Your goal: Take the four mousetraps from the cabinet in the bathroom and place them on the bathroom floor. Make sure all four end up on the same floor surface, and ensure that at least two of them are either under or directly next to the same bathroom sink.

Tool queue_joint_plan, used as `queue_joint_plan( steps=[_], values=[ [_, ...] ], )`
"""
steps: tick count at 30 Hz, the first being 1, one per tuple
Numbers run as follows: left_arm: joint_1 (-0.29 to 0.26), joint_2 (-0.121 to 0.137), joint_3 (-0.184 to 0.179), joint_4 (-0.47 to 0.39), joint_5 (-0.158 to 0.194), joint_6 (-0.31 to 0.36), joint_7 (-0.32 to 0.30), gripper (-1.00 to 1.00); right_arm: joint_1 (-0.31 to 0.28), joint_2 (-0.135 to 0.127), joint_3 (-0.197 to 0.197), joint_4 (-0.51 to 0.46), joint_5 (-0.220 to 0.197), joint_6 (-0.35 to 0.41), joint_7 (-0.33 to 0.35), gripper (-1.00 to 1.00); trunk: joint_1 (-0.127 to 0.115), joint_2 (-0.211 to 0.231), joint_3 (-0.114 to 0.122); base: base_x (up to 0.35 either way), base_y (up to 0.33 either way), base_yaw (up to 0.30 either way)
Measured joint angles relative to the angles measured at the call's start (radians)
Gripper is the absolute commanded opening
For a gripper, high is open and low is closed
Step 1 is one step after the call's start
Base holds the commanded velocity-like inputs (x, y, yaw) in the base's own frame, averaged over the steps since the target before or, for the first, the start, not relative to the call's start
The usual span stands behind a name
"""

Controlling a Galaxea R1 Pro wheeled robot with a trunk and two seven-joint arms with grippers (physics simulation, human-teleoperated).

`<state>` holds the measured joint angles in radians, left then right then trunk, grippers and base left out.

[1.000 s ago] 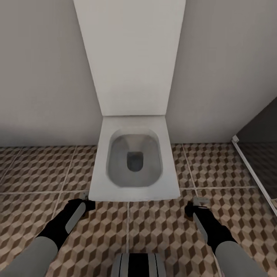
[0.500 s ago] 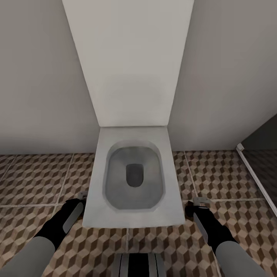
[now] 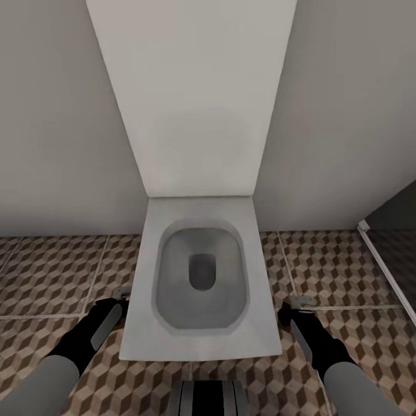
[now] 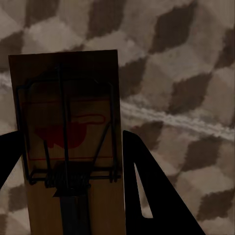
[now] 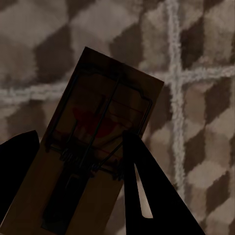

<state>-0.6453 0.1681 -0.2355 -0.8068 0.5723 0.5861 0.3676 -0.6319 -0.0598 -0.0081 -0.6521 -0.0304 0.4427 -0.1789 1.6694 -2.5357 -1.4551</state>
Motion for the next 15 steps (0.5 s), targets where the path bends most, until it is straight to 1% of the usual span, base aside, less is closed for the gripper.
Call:
queue_joint_plan(
  steps=[5, 10, 15],
  values=[
    [0.000, 0.001, 0.000, 0.000, 0.000, -0.001, 0.000, -1.00, 0.000, 0.000, 0.000, -0.001, 0.000, 0.000, 0.000, -1.00, 0.000, 0.000, 0.000, 0.015, 0.000, 0.000],
    [0.000, 0.001, 0.000, 0.000, 0.000, 0.000, 0.000, -1.00, 0.000, 0.000, 0.000, -0.001, 0.000, 0.000, 0.000, -1.00, 0.000, 0.000, 0.000, 0.121, 0.000, 0.000],
    [0.000, 0.001, 0.000, 0.001, 0.000, 0.000, 0.000, -1.00, 0.000, 0.000, 0.000, -0.001, 0.000, 0.000, 0.000, -1.00, 0.000, 0.000, 0.000, 0.037, 0.000, 0.000]
  ],
)
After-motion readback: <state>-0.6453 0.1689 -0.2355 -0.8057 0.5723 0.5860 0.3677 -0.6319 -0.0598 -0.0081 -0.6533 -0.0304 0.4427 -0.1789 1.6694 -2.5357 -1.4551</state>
